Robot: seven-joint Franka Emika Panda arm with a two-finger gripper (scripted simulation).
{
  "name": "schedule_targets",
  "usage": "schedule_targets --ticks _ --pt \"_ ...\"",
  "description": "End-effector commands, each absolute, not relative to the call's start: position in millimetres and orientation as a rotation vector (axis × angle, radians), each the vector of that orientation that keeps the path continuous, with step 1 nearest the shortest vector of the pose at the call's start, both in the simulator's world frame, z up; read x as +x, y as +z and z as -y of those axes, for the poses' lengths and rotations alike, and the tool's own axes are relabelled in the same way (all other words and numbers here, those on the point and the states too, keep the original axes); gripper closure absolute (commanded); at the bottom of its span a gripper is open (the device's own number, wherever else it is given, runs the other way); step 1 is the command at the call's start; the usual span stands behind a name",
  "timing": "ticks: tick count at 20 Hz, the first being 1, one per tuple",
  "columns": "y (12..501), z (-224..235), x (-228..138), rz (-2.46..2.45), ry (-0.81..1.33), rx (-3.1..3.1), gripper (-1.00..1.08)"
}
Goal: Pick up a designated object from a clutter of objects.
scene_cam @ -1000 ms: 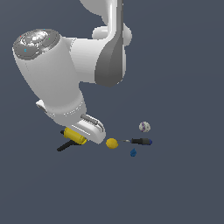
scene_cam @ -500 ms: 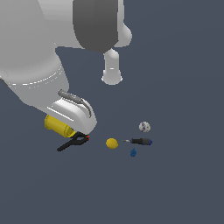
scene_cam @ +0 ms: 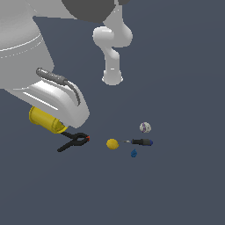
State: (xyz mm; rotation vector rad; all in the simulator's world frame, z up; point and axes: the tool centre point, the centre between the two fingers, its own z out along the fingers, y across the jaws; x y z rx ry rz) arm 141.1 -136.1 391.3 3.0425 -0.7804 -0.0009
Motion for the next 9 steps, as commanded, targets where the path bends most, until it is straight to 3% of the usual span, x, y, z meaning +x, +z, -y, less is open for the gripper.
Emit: schedule_targets --ticks 1,9 --pt "398.2 137.1 142.9 0.780 0.000 3.043 1.08" --pt "404.7 138.2 145.2 0.780 0.000 3.043 1.08"
